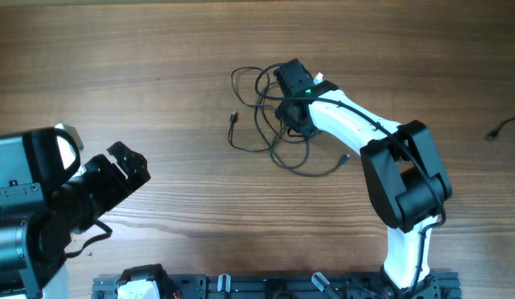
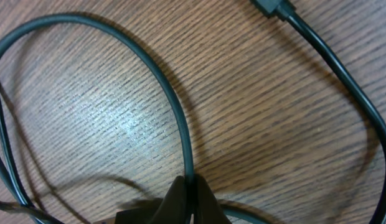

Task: Untangle cables
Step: 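Close the right gripper on one black cable strand, then lift the grasped cable up and carry it to the right edge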

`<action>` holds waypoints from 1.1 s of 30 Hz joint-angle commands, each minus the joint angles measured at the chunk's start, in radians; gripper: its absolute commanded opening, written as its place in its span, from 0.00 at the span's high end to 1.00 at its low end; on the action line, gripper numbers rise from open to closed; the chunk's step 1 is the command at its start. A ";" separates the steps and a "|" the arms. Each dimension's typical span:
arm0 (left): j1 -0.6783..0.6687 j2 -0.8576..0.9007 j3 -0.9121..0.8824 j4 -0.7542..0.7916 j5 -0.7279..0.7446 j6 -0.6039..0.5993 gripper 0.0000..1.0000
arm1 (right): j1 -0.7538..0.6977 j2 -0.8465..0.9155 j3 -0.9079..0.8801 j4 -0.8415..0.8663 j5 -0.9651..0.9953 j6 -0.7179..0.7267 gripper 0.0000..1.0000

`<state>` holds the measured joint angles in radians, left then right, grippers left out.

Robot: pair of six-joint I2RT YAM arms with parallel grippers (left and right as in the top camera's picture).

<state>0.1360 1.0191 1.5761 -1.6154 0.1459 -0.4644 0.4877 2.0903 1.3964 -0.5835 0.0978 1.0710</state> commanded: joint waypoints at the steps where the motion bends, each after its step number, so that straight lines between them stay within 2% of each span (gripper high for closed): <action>1: 0.005 -0.002 0.013 0.002 -0.013 0.016 0.00 | 0.002 0.061 -0.037 -0.009 -0.009 -0.158 0.96; 5: 0.005 -0.002 0.013 0.002 -0.013 0.016 0.00 | 0.002 0.010 -0.009 -0.060 -0.005 -0.284 0.96; 10: 0.005 -0.002 0.013 0.002 -0.013 0.016 0.00 | 0.002 -0.236 0.100 -0.111 0.014 -0.393 0.96; 14: 0.005 -0.002 0.013 0.002 -0.013 0.016 0.00 | 0.002 -0.479 0.146 -0.093 0.014 -0.497 0.96; 17: 0.005 -0.002 0.013 0.002 -0.005 0.016 0.00 | 0.002 -0.635 0.147 -0.048 0.014 -0.522 0.96; 21: 0.004 -0.002 0.013 0.002 0.073 0.019 0.00 | 0.002 -0.804 0.147 0.047 -0.021 -0.522 0.96; 23: 0.004 -0.002 0.013 0.002 0.101 0.063 0.00 | 0.002 -0.857 0.147 0.113 -0.093 -0.522 0.96; 29: 0.003 -0.002 0.012 -0.002 0.108 0.099 0.00 | 0.002 -0.962 0.147 0.457 -0.317 -0.515 0.96; 33: 0.003 -0.002 0.012 -0.002 0.108 0.099 0.00 | 0.002 -1.011 0.147 0.636 -0.325 -0.380 0.96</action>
<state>0.1360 1.0191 1.5757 -1.6192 0.2375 -0.3901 0.4885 1.1198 1.5326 -0.0021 -0.1768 0.5983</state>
